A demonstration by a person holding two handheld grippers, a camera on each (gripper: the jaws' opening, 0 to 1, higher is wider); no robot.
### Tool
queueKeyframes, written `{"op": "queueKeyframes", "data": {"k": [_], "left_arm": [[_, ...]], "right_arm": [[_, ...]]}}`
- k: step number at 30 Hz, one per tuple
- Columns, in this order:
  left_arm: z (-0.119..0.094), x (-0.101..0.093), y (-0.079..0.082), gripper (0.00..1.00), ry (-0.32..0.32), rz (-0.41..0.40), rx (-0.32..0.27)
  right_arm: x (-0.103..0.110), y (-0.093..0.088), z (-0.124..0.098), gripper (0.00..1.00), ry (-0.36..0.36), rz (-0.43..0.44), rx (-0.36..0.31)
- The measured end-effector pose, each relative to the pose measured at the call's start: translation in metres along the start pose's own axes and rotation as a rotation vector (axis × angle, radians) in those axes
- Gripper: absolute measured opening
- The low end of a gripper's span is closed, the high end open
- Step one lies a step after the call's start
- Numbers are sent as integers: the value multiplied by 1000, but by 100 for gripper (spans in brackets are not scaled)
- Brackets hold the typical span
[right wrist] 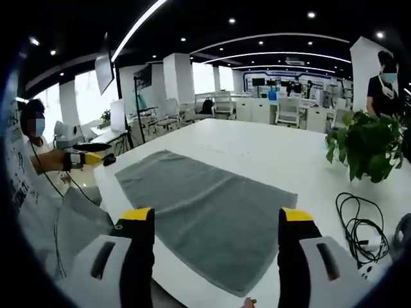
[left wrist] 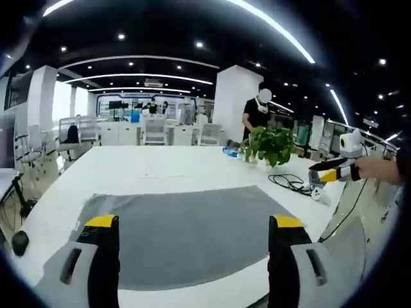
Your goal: Fold the towel on the table until its edges align and the towel forms a compact rectangular stack.
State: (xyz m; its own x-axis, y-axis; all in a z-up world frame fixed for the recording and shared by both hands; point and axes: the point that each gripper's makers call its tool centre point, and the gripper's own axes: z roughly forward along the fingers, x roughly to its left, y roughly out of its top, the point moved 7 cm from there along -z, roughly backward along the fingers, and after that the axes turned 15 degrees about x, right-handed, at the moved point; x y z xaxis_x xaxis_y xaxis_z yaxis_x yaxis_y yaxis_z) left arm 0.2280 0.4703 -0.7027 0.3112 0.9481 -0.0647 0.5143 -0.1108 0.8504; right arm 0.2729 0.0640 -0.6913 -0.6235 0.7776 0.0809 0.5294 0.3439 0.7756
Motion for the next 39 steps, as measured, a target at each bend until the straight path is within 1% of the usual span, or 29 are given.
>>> {"op": "queueKeyframes", "data": {"k": [1, 2, 3, 4, 7, 11, 14, 21, 27, 39], "left_arm": [[4, 4, -5, 99, -3, -14, 32], [5, 6, -7, 99, -10, -14, 32], [6, 7, -7, 100, -10, -12, 26], [6, 8, -7, 100, -18, -6, 25], [4, 10, -1, 100, -12, 34, 6], [5, 10, 2, 100, -10, 52, 10], [6, 11, 3, 100, -8, 51, 6], [8, 11, 1, 100, -8, 54, 19], [10, 10, -3, 100, -2, 76, 54], [10, 9, -2, 100, -13, 61, 55]], "right_arm": [[2, -3, 2, 81, -11, 5, 1], [1, -6, 4, 82, -40, 0, 14], [0, -9, 4, 83, -75, -35, 29], [2, -10, 5, 84, -81, -47, 30], [2, -10, 4, 87, -80, -43, 20], [2, -10, 4, 86, -68, -27, 11], [1, -12, 5, 86, -64, -20, 20], [1, -16, 5, 85, -58, -14, 35], [0, -17, 3, 84, -53, -6, 40], [-1, -18, 3, 83, -43, 1, 49]]}}
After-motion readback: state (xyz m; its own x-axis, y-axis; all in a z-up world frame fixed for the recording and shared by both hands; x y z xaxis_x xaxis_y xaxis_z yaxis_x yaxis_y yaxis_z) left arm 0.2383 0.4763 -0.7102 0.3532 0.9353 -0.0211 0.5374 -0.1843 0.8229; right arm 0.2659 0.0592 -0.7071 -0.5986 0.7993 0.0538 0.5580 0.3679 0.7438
